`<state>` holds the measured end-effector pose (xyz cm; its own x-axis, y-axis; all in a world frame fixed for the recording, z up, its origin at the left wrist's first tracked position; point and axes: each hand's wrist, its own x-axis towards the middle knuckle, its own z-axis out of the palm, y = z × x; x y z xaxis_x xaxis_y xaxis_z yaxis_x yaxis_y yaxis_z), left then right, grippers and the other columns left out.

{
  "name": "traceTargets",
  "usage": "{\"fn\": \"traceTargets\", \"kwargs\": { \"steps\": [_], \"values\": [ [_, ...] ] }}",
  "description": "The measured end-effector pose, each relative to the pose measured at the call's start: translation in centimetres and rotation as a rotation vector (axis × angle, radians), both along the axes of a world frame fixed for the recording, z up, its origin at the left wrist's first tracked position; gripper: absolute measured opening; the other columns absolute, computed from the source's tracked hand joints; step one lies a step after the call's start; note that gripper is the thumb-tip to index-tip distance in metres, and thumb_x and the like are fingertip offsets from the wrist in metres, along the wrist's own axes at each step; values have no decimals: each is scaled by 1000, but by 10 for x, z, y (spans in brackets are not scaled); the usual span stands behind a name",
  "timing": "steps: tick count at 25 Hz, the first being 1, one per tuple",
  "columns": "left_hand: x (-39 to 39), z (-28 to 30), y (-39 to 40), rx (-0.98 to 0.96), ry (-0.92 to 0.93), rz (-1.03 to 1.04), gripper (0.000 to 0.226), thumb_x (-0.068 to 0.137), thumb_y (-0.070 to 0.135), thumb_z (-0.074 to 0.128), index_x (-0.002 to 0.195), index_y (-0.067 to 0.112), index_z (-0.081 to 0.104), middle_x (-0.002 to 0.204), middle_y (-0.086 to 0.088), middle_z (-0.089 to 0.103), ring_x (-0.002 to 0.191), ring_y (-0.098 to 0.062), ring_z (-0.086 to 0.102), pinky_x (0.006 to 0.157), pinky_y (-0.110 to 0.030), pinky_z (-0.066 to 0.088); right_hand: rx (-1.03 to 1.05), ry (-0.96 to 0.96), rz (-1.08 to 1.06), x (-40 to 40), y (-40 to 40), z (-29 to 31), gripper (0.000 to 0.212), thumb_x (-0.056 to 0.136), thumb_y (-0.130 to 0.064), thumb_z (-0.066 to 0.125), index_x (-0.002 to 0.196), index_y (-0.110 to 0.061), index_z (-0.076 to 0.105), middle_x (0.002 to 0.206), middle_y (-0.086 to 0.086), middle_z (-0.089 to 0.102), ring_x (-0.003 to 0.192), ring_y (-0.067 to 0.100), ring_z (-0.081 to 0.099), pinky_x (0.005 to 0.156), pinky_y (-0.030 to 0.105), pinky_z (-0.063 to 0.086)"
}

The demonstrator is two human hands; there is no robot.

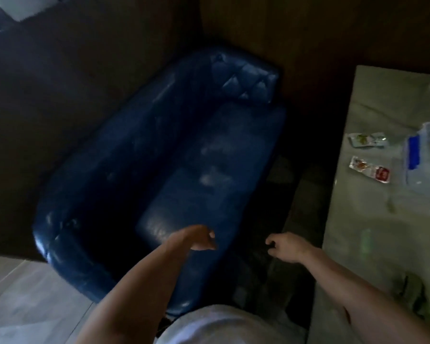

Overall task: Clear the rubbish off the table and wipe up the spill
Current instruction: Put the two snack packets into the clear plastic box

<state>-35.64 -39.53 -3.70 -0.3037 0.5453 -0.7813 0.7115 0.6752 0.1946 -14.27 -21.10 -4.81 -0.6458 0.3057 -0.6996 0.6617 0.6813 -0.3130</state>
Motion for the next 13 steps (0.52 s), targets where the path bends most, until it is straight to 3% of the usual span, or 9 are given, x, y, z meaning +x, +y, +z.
{"fn": "traceTargets", "kwargs": {
  "steps": [9, 13],
  "values": [
    [-46, 11, 118, 21, 1, -251, 52, 84, 52, 59, 130, 26, 56, 142, -1, 52, 130, -25, 48, 109, -45, 39, 37, -10, -170, -6, 71, 28, 40, 92, -42, 51, 128, -26, 53, 133, 3, 57, 119, 22, 55, 93, 28, 44],
    [-57, 5, 182, 40, -27, -318, 56, 81, 53, 60, 129, 25, 55, 138, -2, 55, 125, -24, 52, 106, -41, 43, 65, 16, -237, -9, 111, 30, 39, 92, -42, 51, 128, -26, 53, 130, 2, 60, 117, 22, 57, 89, 27, 43]
  ]
}}
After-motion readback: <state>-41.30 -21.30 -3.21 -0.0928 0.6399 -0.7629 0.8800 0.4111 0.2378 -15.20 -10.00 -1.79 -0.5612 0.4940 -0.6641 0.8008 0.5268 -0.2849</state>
